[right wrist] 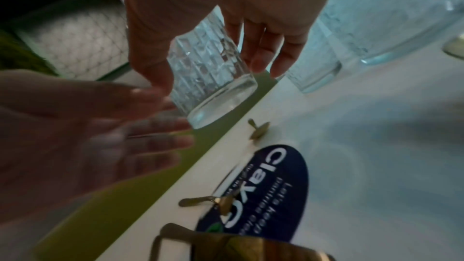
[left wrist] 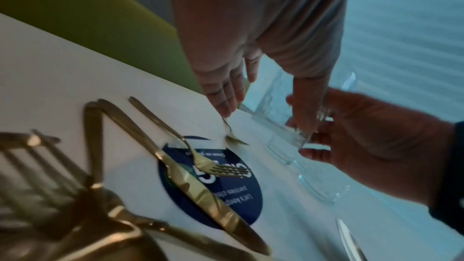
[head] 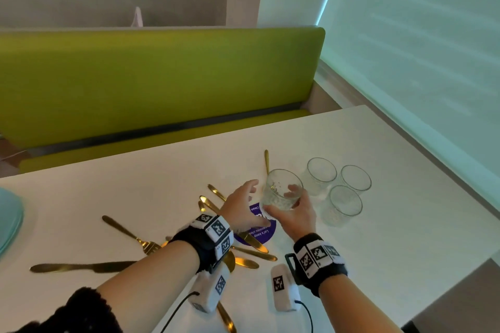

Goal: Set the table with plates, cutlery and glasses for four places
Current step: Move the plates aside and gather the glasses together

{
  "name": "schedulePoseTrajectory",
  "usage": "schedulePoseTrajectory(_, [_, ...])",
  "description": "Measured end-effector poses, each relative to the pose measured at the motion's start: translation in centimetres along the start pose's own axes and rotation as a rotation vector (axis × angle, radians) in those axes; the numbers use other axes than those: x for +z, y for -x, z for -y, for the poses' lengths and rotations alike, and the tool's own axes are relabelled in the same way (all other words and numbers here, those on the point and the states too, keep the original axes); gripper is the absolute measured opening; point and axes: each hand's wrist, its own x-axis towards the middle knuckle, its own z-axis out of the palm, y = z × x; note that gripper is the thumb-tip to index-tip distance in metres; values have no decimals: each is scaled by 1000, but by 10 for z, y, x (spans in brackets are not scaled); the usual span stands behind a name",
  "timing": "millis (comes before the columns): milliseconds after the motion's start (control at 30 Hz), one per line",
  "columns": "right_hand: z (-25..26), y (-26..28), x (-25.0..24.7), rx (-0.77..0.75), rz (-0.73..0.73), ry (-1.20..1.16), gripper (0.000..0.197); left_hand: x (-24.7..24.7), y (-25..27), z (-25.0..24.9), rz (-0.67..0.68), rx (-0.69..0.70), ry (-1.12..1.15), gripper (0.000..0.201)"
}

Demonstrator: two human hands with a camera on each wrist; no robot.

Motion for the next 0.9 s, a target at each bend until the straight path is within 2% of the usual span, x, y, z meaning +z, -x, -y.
schedulePoseTrajectory(100, [8, 7, -9, -29, 99, -45, 71, 13, -5, -12, -24, 65, 50, 91])
schedulePoseTrajectory(233, [5, 12, -28, -23, 194, -90, 78, 23, -5, -18, -23, 47, 56, 83])
schedulePoseTrajectory(300, [-1, 12, -39, -6, 212, -15, 69, 28, -4, -19, -48, 30, 53, 83])
schedulePoseTrajectory(367, [-11, 11, -53, 15, 142, 90, 52, 29, -5, -19, -93, -13, 48, 84])
schedulePoseTrajectory(433, [-25, 9, -70, 84, -5, 156, 34, 29, -7, -18, -124, -63, 54, 81])
schedulePoseTrajectory(500, [-41, 6, -84, 191, -178, 166, 26, 26, -8, -18, -140, -82, 49, 81])
schedulePoseTrajectory(533, [-49, 4, -90, 244, -250, 144, 28, 24, -9, -18, -145, -82, 48, 82])
schedulePoseTrajectory(600, [-63, -2, -95, 339, -320, 73, 46, 22, -11, -19, -143, -75, 60, 81])
schedulePoseTrajectory(733, [-77, -21, -91, 361, -299, 18, 89, 22, -12, -17, -125, -87, 143, 77])
schedulePoseTrajectory(800, [-79, -29, -88, 334, -303, 7, 96, 23, -13, -14, -126, -86, 214, 76])
schedulePoseTrajectory(900, [-80, -38, -84, 302, -322, -11, 95, 20, -13, -10, -117, -86, 288, 78])
